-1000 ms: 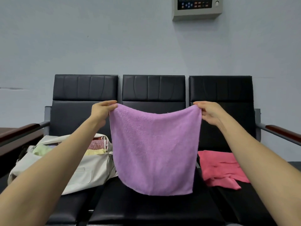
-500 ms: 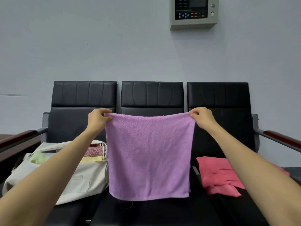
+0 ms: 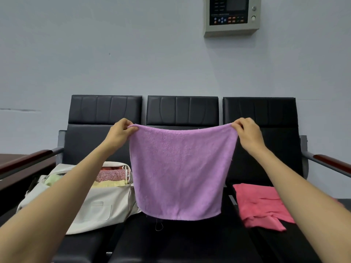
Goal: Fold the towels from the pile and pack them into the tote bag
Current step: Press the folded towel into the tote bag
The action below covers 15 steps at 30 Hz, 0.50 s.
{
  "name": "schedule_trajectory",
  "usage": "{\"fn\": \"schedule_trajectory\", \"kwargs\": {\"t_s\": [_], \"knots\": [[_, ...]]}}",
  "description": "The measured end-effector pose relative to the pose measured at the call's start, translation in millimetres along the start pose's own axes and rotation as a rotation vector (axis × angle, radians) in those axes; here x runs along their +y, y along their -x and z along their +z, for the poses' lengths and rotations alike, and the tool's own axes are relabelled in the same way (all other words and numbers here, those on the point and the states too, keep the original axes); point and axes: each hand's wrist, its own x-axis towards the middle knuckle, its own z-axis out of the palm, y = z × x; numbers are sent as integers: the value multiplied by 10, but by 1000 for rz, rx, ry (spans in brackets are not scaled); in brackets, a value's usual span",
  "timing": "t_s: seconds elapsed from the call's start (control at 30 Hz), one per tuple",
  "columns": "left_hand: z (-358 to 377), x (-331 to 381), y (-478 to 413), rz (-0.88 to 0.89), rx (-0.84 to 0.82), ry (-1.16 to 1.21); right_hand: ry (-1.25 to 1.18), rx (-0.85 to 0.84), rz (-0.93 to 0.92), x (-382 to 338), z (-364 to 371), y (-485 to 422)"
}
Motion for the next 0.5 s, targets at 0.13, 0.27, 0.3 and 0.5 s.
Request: {"fn": "schedule_trajectory", "kwargs": {"t_s": [0.13, 0.27, 0.3, 0.5], "knots": [[-250, 116, 33, -35, -129, 250, -236, 17, 30, -40, -155, -3], [-214, 94, -121, -116, -203, 254, -184, -54, 62, 4, -117, -96], [-116, 43, -169, -142, -208, 232, -181, -83, 92, 56, -50, -113], [748, -642, -291, -337, -199, 159, -443, -267, 498, 713, 725, -49]]}}
